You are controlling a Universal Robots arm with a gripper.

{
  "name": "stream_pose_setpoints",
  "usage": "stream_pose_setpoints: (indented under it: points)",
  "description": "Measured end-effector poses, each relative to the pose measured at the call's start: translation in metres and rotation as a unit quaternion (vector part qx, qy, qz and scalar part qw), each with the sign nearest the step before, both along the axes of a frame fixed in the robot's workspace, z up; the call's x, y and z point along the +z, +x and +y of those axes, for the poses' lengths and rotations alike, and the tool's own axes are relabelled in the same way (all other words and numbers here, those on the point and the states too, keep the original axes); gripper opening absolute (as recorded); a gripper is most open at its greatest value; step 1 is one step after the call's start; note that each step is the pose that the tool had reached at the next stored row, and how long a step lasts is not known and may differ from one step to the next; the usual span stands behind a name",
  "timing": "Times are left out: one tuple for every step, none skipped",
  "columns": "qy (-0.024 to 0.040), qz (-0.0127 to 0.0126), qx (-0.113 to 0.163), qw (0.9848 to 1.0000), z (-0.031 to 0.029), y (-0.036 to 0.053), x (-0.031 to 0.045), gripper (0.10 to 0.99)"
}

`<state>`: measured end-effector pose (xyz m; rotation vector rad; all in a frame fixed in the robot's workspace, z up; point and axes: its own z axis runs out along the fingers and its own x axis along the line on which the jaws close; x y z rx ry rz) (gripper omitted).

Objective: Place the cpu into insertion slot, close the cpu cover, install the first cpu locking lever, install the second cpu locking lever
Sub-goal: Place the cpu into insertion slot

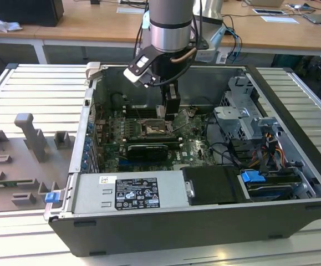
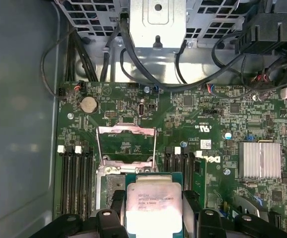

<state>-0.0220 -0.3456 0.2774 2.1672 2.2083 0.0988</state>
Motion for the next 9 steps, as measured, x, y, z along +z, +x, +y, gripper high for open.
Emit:
stream_pose_setpoints:
  points:
    - [0.0,0.0,0.0,1.0,0.0,0.0,-0.0006,0.545]
    - [0.0,0.0,0.0,1.0,0.0,0.0,-0.0012,0.545]
    - [0.0,0.0,0.0,1.0,0.0,0.0,-0.0014,0.545]
    - [0.0,0.0,0.0,1.0,0.0,0.0,-0.0017,0.545]
    - [0.0,0.0,0.0,1.0,0.0,0.0,-0.0022,0.545]
    - [0.0,0.0,0.0,1.0,0.0,0.0,-0.0028,0.545]
    - [0.0,0.0,0.0,1.0,0.0,0.0,-0.0032,0.545]
    - [0.0,0.0,0.0,1.0,0.0,0.0,-0.0035,0.545]
    - [0.0,0.0,0.0,1.0,0.0,0.0,-0.0039,0.545]
